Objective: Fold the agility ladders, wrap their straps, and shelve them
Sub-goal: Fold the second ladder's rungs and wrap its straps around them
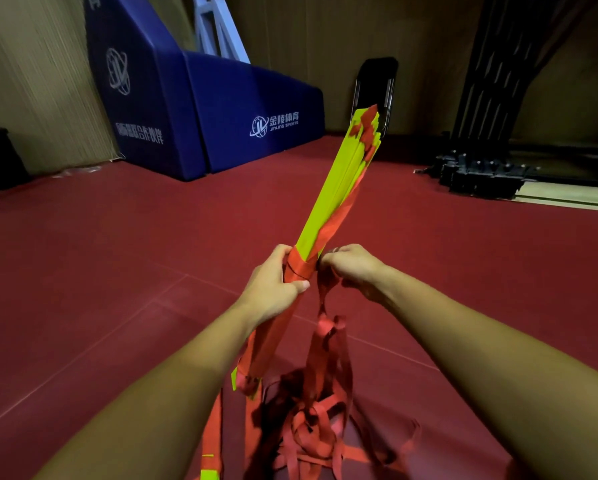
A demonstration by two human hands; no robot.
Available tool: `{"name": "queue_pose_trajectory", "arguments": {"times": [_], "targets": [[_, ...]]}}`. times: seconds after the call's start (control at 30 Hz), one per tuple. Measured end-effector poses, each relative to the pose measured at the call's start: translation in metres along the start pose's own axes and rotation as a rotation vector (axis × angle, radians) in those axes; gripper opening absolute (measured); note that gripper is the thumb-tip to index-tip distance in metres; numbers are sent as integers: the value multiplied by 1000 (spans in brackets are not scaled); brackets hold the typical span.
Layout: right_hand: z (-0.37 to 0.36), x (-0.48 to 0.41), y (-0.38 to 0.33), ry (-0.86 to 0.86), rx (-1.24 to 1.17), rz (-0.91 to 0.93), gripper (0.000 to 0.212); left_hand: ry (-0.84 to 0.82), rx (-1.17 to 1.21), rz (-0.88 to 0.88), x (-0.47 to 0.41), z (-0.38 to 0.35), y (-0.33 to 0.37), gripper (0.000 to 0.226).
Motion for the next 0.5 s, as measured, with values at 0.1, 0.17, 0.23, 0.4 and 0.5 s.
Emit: {"name": "queue_pose_trajectory", "arguments": {"times": [0.1,0.17,0.23,0.4,0.5], "targets": [[-2,4,-2,-43,-71,-93,18,44,-60,20,0,-1,3,43],[-3,5,-3,-65,-139,-119,19,71,-89,44,-1,0,4,43],[-3,5,-8,-63,-116,-65,6,91,-112,49,-1,1,4,40],[-3,2,-10,-9,80,142,19,113,-123,54,0,5,4,40],[2,-3,-10,-5,359,300,16,115,-132,44,2,7,4,38]]}}
Point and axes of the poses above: each hand's wrist, its own x-axis away from the middle knuckle, its own z-axis out of the back of the hand, y = z × x, the point moved 3 cm from there along -x, towards the middle knuckle, and after that the axes turned 13 degrees about y, right-handed, at the moved point
